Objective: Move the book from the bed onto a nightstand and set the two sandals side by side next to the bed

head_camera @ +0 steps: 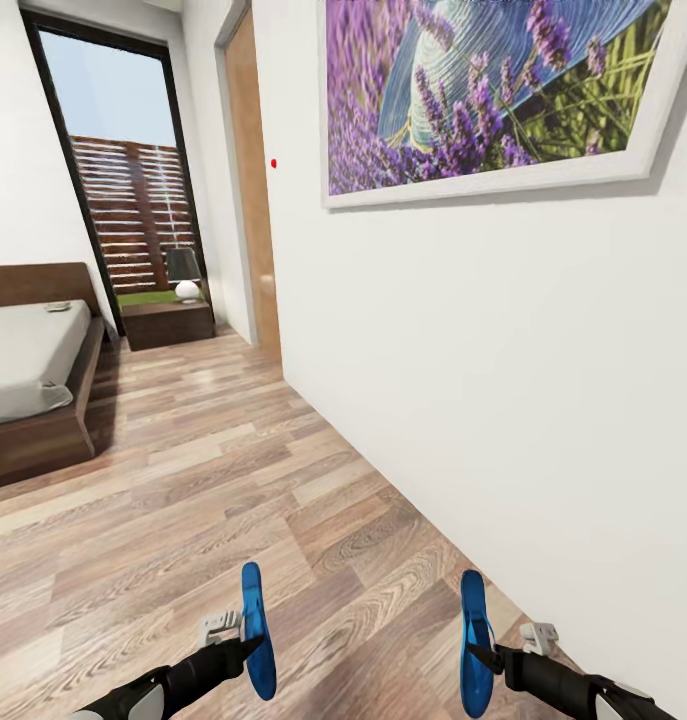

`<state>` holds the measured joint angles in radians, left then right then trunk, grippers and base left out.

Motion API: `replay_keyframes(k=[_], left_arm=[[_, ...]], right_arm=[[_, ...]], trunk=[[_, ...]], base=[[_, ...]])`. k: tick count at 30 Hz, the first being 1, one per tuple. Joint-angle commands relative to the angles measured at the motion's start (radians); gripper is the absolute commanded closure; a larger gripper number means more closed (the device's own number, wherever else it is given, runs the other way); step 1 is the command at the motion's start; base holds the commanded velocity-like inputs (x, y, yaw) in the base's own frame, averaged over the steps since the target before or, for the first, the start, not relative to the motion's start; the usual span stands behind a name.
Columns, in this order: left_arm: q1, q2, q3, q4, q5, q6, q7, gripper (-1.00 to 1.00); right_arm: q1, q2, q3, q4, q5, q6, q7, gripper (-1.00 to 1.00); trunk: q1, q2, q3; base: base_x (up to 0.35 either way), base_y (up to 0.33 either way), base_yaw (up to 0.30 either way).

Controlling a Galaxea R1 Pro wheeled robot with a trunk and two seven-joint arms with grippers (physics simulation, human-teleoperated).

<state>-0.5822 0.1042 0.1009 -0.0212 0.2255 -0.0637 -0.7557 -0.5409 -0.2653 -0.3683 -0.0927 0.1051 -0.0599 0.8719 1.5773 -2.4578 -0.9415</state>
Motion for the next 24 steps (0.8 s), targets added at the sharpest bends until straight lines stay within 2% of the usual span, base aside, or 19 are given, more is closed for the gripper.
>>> replay_keyframes(k=[1, 10, 14, 19, 24], left_arm=[[-0.001, 0.0, 0.007, 0.001, -0.006, -0.004, -0.004, 1.0], [-0.001, 0.0, 0.007, 0.002, -0.006, -0.004, -0.004, 1.0], [-0.001, 0.0, 0.007, 0.002, -0.006, -0.004, -0.004, 1.0], [-0.001, -0.001, 0.007, 0.002, -0.006, -0.003, -0.004, 1.0], [-0.001, -0.001, 0.007, 0.002, -0.006, -0.003, -0.004, 1.0]], right_arm=[[-0.001, 0.0, -0.006, 0.001, 0.011, -0.006, 0.002, 1.0], [-0.001, 0.0, -0.006, 0.001, 0.014, -0.006, 0.003, 1.0], [0.0, 0.0, -0.006, 0.001, 0.042, -0.006, 0.004, 1.0], [-0.001, 0.0, -0.006, 0.001, 0.048, -0.006, 0.004, 1.0], [-0.001, 0.0, -0.006, 0.001, 0.048, -0.006, 0.003, 1.0]], trunk=[[-0.004, 0.007, 0.002], [-0.039, 0.07, 0.03], [-0.054, 0.098, 0.043], [-0.073, 0.133, 0.059], [-0.073, 0.133, 0.059]], base=[[0.0, 0.0, 0.0], [0.0, 0.0, 0.0], [0.0, 0.0, 0.0], [0.0, 0.0, 0.0], [0.0, 0.0, 0.028]])
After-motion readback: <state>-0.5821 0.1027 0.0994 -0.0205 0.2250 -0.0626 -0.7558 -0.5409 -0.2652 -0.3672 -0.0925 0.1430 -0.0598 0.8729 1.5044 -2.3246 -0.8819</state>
